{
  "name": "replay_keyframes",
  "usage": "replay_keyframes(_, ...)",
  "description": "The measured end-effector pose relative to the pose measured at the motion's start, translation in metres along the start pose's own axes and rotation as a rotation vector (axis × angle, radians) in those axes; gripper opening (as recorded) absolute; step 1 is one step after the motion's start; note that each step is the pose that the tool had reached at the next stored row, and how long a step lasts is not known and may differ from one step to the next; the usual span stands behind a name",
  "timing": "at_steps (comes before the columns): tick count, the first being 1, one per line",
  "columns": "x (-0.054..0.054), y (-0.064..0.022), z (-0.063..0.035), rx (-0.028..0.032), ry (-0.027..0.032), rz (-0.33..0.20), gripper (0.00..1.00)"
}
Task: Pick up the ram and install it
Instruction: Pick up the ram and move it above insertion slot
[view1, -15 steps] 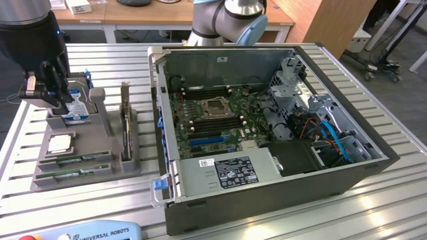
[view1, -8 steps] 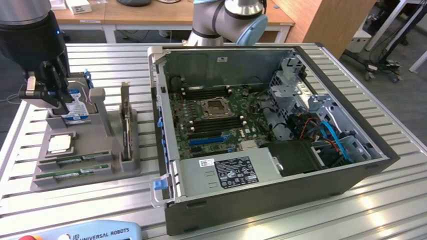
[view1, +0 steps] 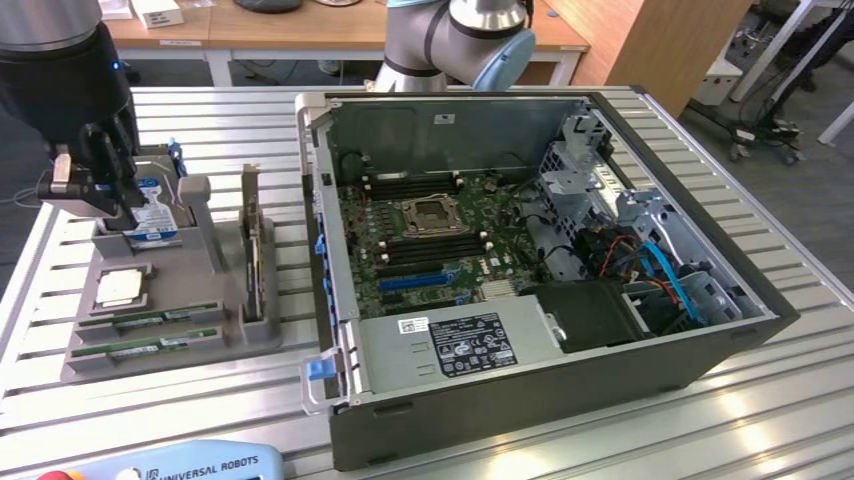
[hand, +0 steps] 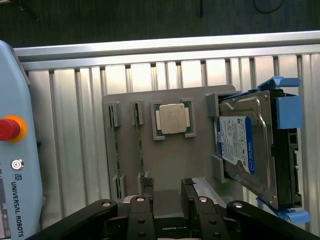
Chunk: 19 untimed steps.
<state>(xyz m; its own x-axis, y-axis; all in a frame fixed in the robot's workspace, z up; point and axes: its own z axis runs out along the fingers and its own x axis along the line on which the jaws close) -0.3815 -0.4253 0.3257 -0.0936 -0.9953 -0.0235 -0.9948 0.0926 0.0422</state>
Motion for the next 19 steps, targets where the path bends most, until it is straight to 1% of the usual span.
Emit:
replay_keyframes(14,0.0026,-0.0002,-0.0001,0.0,0.0,0.0,0.36)
replay_keyframes(19,0.0059,-0.0005,-0.0001,0.0001,0.0,0.0,0.36)
